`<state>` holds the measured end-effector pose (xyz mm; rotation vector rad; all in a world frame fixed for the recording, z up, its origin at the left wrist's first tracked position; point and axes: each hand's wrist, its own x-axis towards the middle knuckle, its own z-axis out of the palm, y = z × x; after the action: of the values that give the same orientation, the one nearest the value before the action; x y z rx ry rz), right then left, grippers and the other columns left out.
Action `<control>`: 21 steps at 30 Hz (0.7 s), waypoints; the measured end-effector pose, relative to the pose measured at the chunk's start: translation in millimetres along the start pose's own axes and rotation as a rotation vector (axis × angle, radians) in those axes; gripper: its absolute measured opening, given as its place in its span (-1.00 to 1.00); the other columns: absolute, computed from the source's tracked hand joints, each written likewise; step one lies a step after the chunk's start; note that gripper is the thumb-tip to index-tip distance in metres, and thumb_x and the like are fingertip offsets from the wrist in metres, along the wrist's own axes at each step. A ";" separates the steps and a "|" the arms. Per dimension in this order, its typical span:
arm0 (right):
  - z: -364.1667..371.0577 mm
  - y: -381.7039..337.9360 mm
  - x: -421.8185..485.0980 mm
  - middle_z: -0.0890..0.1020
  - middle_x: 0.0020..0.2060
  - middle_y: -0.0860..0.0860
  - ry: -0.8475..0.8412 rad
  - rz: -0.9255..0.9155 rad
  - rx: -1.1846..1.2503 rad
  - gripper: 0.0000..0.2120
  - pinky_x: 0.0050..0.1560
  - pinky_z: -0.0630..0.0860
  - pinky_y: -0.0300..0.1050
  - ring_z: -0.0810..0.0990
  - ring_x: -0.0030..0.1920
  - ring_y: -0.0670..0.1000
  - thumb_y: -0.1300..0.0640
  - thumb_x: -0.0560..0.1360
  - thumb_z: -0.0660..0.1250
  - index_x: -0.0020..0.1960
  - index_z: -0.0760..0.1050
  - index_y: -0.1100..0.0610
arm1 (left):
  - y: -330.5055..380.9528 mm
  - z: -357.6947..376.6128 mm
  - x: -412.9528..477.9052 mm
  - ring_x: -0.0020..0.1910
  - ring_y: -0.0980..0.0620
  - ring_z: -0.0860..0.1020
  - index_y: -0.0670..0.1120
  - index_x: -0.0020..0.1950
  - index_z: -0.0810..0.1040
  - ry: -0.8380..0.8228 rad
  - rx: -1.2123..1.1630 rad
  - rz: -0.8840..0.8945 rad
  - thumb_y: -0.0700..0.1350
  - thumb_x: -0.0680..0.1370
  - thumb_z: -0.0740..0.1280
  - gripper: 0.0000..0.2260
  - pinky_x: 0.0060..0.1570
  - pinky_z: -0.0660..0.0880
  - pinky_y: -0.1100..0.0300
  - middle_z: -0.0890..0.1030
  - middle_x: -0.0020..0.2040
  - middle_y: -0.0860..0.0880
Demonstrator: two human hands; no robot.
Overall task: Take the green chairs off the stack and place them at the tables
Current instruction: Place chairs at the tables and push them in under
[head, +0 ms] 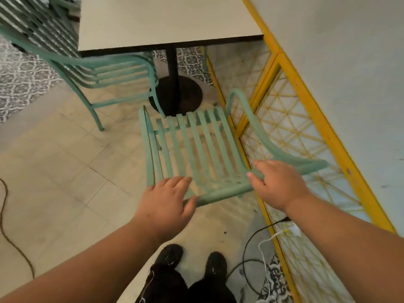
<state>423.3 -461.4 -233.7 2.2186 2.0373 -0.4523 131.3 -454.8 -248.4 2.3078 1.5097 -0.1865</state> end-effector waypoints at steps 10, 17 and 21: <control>26.8 24.9 29.0 0.51 -0.44 -0.03 -0.009 -0.134 -0.161 -0.42 -0.40 0.45 -0.09 0.46 -0.43 0.03 -0.27 0.55 -0.08 -0.32 0.51 0.05 | 5.6 38.5 18.7 -0.43 0.11 0.50 0.12 -0.18 0.53 0.013 0.065 -0.116 0.56 0.42 -0.35 -0.21 -0.42 0.52 0.11 0.52 -0.42 0.07; 21.7 26.1 67.3 0.43 -0.52 -0.02 0.041 -0.130 -0.179 -0.50 -0.46 0.14 -0.12 0.38 -0.50 0.02 -0.13 0.61 0.06 -0.42 0.38 0.09 | -6.1 29.4 52.8 -0.46 0.11 0.46 0.10 -0.22 0.53 0.113 0.074 -0.102 0.49 0.46 -0.40 -0.20 -0.50 0.33 0.17 0.50 -0.45 0.04; 16.5 24.1 93.6 0.47 -0.48 -0.01 0.077 -0.129 -0.180 -0.51 -0.44 0.20 -0.11 0.42 -0.45 0.03 -0.12 0.61 0.07 -0.40 0.40 0.09 | -15.9 18.3 79.6 -0.47 0.11 0.46 0.08 -0.27 0.49 0.146 0.077 -0.083 0.47 0.49 -0.36 -0.25 -0.50 0.31 0.17 0.49 -0.47 0.04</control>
<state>450.5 -378.7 -278.6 2.0397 2.1724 -0.1866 151.7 -388.0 -293.7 2.3653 1.6986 -0.1008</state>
